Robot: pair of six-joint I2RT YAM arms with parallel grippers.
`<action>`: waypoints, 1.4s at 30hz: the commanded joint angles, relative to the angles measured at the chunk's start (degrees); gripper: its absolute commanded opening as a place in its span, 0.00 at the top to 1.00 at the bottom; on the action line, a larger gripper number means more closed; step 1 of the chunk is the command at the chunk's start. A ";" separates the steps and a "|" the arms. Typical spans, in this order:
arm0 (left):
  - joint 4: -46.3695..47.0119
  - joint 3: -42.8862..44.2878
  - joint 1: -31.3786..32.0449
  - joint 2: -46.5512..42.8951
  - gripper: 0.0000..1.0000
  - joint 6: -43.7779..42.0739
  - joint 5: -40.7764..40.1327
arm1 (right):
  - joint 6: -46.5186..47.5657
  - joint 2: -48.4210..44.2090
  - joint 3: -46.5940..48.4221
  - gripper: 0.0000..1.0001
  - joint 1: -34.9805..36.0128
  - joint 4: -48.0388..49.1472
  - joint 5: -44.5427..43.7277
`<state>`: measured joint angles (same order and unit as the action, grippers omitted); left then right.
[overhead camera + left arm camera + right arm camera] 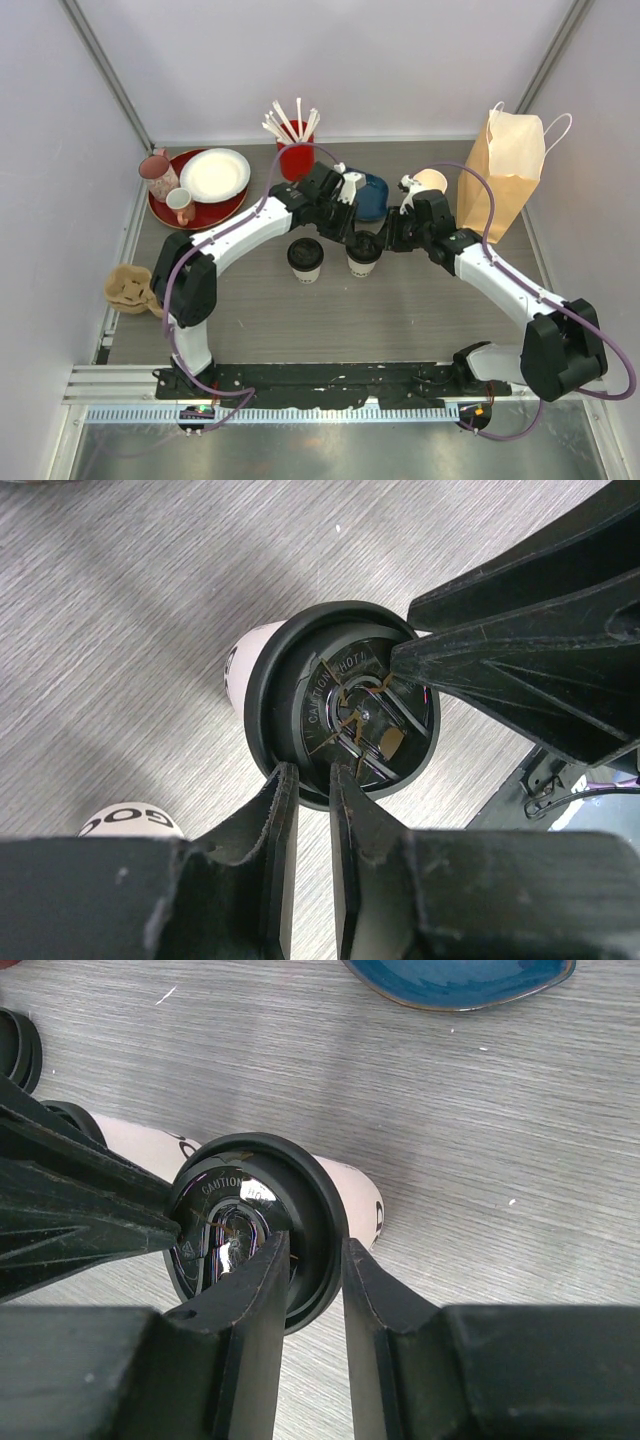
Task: Pack the takeout coffee
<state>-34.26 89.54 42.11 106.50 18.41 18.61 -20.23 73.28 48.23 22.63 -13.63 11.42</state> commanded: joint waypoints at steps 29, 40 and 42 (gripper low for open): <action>-5.20 4.78 -3.34 -3.67 0.77 -3.57 1.25 | 0.80 -1.73 3.98 0.67 1.01 -3.51 1.41; -3.62 0.90 -3.61 -1.20 0.78 -2.59 2.22 | 3.69 -2.34 8.28 0.57 4.34 -6.58 -3.94; -3.45 0.55 -3.70 -1.64 0.78 -2.33 3.01 | 6.95 -2.87 12.04 0.55 6.97 -8.77 -7.98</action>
<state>-39.29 90.50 38.28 105.27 15.07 19.68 -18.35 72.69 52.71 26.04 -20.36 9.63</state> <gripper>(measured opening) 0.223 0.434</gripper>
